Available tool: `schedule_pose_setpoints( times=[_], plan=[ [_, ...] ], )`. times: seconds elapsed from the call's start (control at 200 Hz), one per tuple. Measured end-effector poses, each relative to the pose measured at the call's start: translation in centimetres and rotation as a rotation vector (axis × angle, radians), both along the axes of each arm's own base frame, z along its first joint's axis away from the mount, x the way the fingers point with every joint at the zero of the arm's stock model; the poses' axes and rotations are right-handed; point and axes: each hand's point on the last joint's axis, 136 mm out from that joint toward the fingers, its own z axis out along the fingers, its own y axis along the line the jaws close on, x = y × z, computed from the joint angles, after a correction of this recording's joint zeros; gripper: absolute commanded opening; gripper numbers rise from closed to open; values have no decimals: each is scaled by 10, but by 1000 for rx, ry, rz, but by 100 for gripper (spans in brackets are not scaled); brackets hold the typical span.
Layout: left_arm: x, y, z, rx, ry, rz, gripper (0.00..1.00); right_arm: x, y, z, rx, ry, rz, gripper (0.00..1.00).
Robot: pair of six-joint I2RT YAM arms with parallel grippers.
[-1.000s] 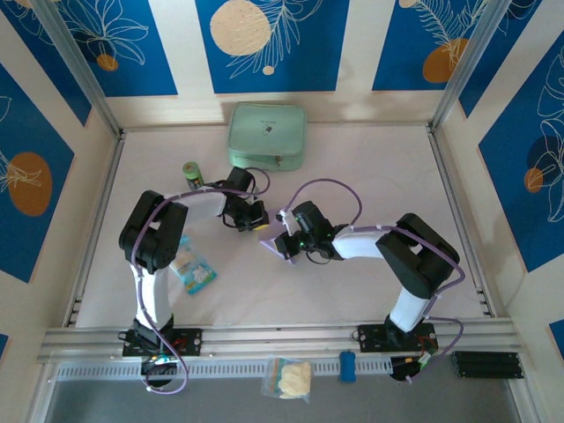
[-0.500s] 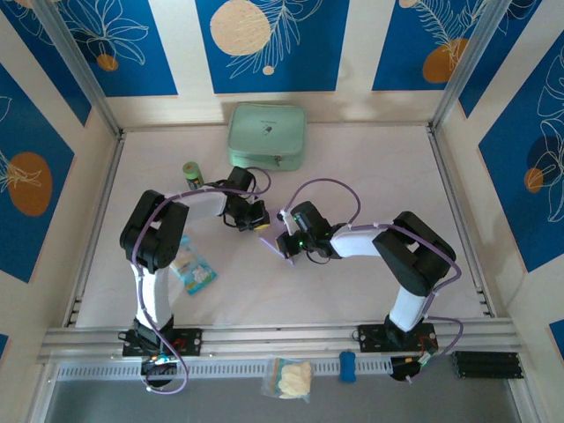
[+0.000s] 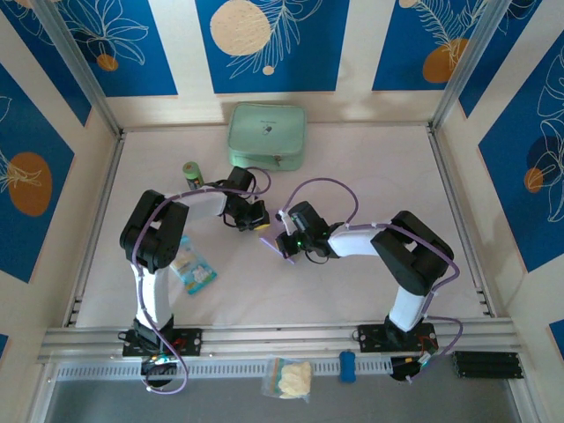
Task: Fold a paper plane with a square sheet of paper (pick it up from the middle)
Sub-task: Third fold the triangle at the center of the table.
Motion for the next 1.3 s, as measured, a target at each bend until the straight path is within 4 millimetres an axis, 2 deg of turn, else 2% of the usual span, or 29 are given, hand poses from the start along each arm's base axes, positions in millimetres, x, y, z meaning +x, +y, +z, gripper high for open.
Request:
schedule_pose_setpoints(
  times=[0.93, 1.146, 1.301],
  plan=[
    [1, -1, 0, -1, -1, 0, 11, 2, -2, 0, -26, -6, -14, 0],
    [2, -1, 3, -5, -4, 5, 19, 3, -1, -1, -29, -2, -14, 0],
    [2, 2, 17, -8, -28, 40, 21, 4, 0, -1, -25, 2, -22, 0]
  ],
)
